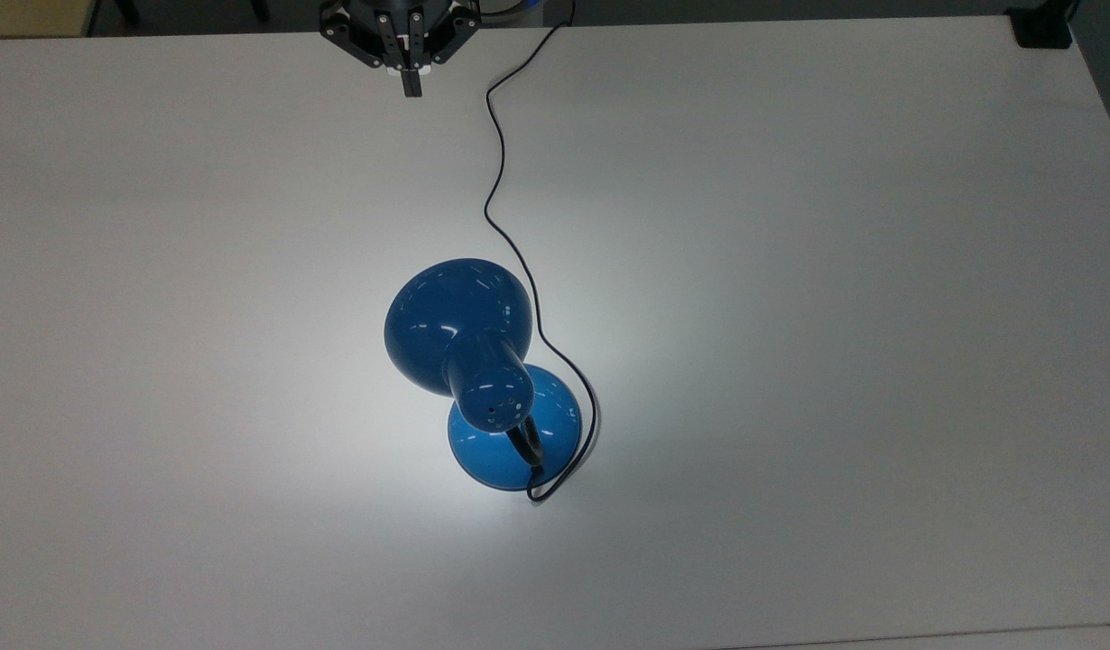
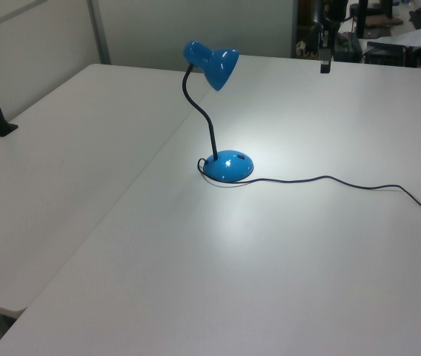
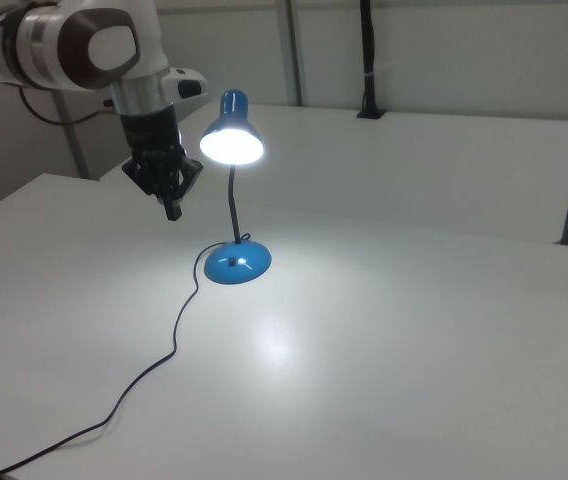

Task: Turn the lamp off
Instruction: 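Move the gripper down toward the switch on the blue lamp base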

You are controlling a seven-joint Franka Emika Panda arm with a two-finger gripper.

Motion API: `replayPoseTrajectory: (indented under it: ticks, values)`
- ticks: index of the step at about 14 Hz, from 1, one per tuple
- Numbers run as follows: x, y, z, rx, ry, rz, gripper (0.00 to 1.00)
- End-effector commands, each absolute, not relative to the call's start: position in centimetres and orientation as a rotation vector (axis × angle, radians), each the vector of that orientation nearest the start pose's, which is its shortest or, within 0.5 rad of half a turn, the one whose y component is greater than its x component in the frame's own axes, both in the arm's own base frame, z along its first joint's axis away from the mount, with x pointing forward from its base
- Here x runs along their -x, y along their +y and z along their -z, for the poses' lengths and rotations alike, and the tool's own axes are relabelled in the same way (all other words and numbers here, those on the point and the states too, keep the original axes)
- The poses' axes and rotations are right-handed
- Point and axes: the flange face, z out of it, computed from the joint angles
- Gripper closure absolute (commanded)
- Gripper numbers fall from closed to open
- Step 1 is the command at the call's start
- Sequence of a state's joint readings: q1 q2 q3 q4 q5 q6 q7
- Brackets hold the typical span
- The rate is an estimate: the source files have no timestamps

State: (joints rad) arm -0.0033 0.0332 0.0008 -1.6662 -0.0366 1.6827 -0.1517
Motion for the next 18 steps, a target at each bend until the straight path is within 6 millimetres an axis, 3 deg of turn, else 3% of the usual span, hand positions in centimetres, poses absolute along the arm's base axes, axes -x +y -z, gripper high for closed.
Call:
replayPoseTrajectory:
  ticks: [1, 5, 8, 10, 12, 18]
  values:
    - [-58.5, 0.2, -54.2, 3.114, -0.296, 0.064, 1.00]
    - [-60.5, 1.6, -48.0, 3.089, -0.302, 0.245, 1.00]
    - [-63.7, 2.6, -41.4, 3.082, -0.313, 0.376, 1.00]
    - [-64.7, 2.7, -38.4, 3.073, -0.310, 0.480, 1.00]
    - [-65.8, 3.7, -36.0, 3.043, -0.320, 0.635, 1.00]
    - [-67.2, 4.0, -32.7, 3.008, -0.315, 0.805, 1.00]
